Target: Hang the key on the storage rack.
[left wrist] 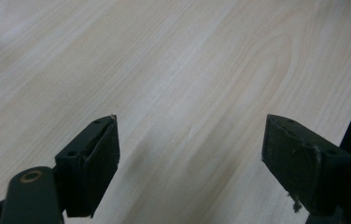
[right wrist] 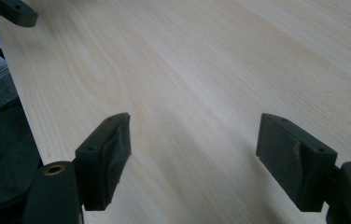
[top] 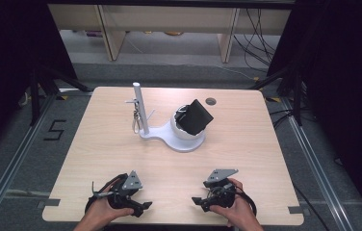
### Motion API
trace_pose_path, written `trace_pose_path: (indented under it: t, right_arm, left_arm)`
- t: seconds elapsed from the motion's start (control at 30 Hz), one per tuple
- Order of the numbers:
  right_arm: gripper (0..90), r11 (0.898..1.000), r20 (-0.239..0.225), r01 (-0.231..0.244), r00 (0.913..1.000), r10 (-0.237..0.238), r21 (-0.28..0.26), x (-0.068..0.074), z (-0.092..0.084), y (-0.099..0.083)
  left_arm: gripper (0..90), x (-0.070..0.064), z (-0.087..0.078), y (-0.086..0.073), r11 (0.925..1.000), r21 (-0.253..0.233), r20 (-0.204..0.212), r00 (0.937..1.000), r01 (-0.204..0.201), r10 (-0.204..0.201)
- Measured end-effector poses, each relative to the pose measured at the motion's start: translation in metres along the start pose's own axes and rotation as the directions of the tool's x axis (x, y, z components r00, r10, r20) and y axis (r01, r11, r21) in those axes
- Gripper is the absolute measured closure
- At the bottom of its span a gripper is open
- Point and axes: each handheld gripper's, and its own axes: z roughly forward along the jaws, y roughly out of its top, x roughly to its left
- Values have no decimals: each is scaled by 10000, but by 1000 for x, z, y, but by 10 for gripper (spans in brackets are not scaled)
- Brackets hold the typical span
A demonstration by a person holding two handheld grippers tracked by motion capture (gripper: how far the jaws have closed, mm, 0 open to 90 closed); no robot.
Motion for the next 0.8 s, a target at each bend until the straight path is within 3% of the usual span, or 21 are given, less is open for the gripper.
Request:
trace_pose_path:
  t: [0.2,0.37,0.8]
  right_arm:
    - [270,9999,64,-5,10000,6,-161,1,1,-1]
    - [226,10000,215,7,9998,-5,-58,1,0,-1]
    - [188,9992,352,-185,9992,198,-361,0,0,-1]
  left_arm:
    - [190,-4,-1,-10,9996,-57,-65,9996,286,-287]
    - [191,-8,-8,-19,9983,-402,-675,9968,413,-439]
    - [181,-14,-12,-29,9968,-495,-539,9964,633,-659]
